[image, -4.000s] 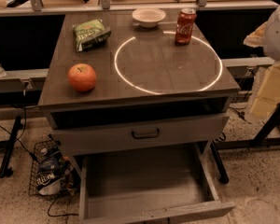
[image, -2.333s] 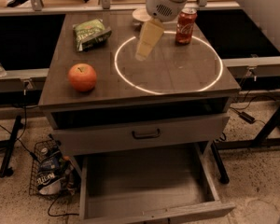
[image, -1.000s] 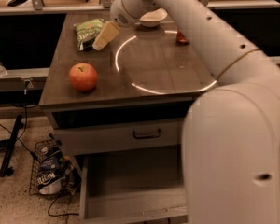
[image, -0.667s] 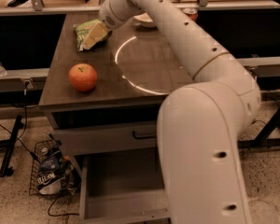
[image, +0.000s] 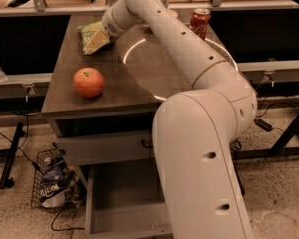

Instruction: Place green jalapeno chip bag into middle drawer

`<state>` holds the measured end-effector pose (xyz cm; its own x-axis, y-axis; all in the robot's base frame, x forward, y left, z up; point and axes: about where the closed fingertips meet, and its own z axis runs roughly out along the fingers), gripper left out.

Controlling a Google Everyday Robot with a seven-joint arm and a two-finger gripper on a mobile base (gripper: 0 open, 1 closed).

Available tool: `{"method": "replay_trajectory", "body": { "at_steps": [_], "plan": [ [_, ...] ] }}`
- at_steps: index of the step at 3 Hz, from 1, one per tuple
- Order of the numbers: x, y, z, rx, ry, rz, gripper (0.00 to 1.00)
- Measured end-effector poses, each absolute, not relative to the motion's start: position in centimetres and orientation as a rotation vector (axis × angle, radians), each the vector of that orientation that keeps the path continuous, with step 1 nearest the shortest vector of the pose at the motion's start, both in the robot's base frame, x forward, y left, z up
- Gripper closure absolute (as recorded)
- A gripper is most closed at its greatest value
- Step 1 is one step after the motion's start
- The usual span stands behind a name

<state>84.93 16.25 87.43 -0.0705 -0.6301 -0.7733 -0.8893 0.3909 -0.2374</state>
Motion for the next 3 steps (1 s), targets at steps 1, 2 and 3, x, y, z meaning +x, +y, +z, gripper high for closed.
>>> {"method": "replay_trajectory", "body": {
  "at_steps": [1, 2, 3],
  "plan": [
    [85.0, 15.6, 86.5, -1.299, 1.819, 0.368, 0.37],
    [84.4, 14.1, 86.3, -1.275, 1.846, 0.349, 0.60],
    [82.9, 12.1, 87.8, -1.264, 1.843, 0.291, 0.83]
  ]
}}
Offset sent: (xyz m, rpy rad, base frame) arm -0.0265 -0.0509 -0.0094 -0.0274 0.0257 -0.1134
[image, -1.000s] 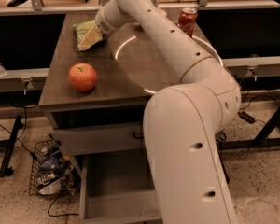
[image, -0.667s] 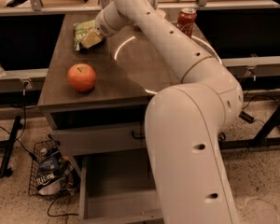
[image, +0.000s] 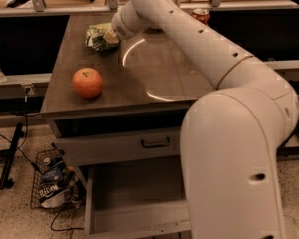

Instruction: Place green jalapeno chip bag into middle drawer

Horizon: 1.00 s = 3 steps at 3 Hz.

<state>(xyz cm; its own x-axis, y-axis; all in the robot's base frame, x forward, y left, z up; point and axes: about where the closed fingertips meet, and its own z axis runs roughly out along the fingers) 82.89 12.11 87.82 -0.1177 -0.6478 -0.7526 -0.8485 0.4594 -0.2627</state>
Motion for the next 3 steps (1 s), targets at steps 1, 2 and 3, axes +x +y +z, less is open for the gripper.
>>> {"method": "replay_trajectory", "body": {
  "at_steps": [1, 2, 3],
  "plan": [
    [80.8, 8.5, 91.5, -1.213, 1.807, 0.224, 1.00],
    [77.0, 0.1, 98.7, -1.066, 1.738, 0.093, 1.00],
    [77.0, 0.2, 98.7, -1.066, 1.738, 0.093, 1.00]
  ]
}}
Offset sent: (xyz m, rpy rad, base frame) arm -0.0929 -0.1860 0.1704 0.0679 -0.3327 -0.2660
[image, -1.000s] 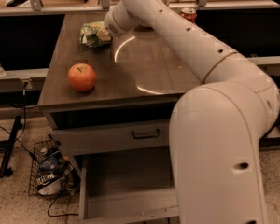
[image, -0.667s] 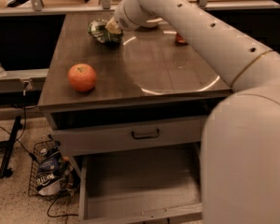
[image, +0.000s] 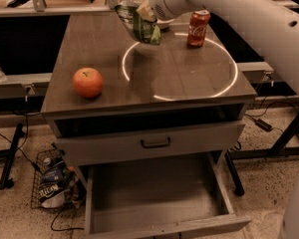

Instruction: Place green jalapeno chip bag into middle drawer

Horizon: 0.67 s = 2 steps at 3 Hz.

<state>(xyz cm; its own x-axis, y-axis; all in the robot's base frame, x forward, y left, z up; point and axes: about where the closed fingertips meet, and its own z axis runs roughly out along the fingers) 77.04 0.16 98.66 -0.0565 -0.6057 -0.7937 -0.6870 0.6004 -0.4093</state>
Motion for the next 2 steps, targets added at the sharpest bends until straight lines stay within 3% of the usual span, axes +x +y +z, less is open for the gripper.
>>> {"method": "replay_trajectory", "body": {
  "at_steps": [1, 2],
  "plan": [
    [76.1, 0.2, 99.8, -1.071, 1.718, 0.086, 1.00],
    [71.5, -2.4, 102.9, -1.010, 1.719, 0.070, 1.00]
  ]
}}
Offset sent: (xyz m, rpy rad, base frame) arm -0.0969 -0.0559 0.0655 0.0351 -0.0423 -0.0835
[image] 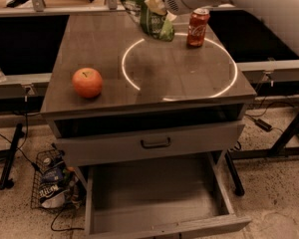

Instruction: Place green jalapeno chip bag into middle drawer

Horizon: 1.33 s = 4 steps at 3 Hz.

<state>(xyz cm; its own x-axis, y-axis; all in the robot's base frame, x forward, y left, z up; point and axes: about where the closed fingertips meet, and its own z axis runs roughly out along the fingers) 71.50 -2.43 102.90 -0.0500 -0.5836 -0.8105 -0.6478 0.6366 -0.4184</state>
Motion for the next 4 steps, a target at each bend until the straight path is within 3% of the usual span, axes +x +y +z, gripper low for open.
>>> {"method": "replay_trajectory", "body": {
  "at_steps": [2, 4],
  "plan": [
    [61.7, -10.1, 103.1, -0.825, 1.844, -0.032, 1.00],
    [59.7, -11.0, 102.2, -0.792, 1.884, -0.047, 1.00]
  ]
}}
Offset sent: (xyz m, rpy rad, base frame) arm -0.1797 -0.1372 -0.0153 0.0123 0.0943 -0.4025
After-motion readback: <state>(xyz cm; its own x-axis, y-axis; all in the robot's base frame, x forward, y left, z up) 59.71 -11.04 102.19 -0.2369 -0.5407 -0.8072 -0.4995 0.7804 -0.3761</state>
